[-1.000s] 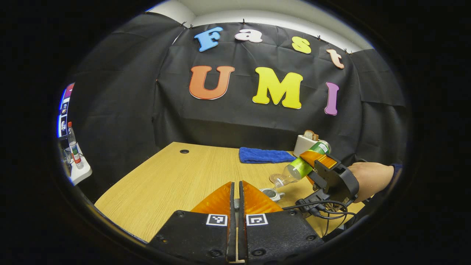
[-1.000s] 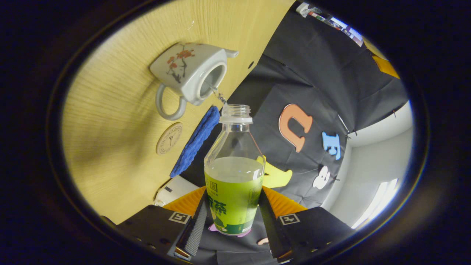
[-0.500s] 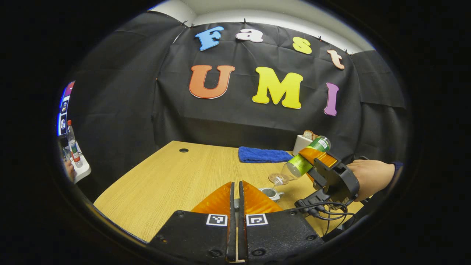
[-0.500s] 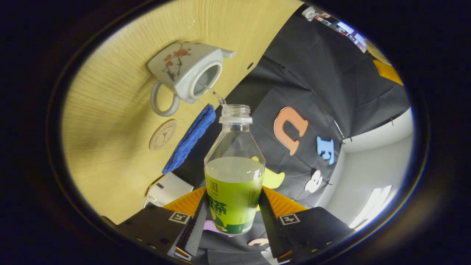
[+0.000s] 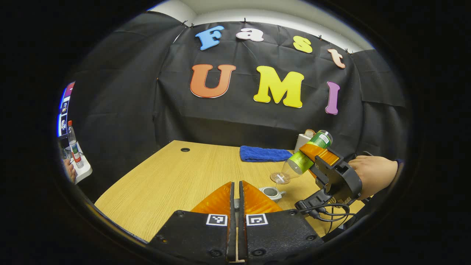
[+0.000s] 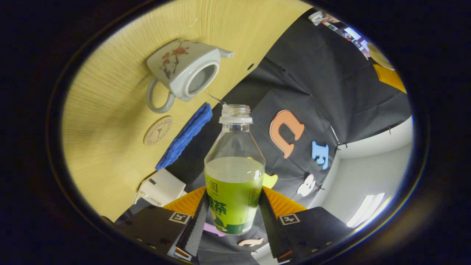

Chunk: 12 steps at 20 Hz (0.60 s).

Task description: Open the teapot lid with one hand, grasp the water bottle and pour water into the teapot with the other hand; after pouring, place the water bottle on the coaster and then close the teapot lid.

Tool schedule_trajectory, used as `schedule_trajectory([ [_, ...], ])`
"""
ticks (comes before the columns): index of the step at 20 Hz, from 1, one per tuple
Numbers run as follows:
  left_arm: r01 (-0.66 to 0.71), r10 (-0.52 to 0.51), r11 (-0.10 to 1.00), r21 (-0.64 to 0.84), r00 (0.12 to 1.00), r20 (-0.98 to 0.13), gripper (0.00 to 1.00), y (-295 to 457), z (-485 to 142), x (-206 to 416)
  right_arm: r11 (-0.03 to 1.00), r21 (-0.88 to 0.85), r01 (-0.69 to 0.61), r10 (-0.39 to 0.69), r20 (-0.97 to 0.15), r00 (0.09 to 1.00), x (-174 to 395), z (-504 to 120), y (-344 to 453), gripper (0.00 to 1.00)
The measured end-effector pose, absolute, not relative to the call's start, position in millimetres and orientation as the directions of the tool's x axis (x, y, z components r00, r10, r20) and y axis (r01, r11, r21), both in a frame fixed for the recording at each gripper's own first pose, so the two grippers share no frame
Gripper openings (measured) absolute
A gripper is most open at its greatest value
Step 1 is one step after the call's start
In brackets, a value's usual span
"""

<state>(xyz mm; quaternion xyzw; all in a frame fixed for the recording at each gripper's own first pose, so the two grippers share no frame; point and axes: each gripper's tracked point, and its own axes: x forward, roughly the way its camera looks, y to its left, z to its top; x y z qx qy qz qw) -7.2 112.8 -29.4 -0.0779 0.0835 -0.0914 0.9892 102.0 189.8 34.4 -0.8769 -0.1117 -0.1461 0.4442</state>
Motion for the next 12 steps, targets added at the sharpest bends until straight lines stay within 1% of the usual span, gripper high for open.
schedule_trajectory([
  [1,0.170,-0.195,0.971,-0.167,0.969,-0.149,0.05,111,-28,-8,-0.583,-0.743,0.328,0.069,0.357,0.931,101,35,190,0.72],
  [2,0.174,-0.198,0.971,-0.165,0.969,-0.146,0.05,111,-27,-8,-0.581,-0.742,0.335,0.073,0.363,0.929,100,35,192,0.75],
  [7,0.171,-0.195,0.972,-0.160,0.970,-0.148,0.05,113,-28,-9,-0.581,-0.735,0.349,0.085,0.372,0.924,101,34,192,0.75],
  [8,0.168,-0.191,0.973,-0.160,0.970,-0.148,0.05,113,-28,-8,-0.572,-0.740,0.354,0.092,0.371,0.924,101,34,193,0.72],
  [11,0.154,-0.178,0.975,-0.157,0.973,-0.146,0.05,119,-27,-8,-0.517,-0.785,0.341,0.079,0.352,0.933,106,27,188,0.72],
  [12,0.155,-0.178,0.975,-0.158,0.974,-0.143,0.05,119,-27,-9,-0.482,-0.811,0.332,0.074,0.339,0.938,108,23,186,0.75],
])
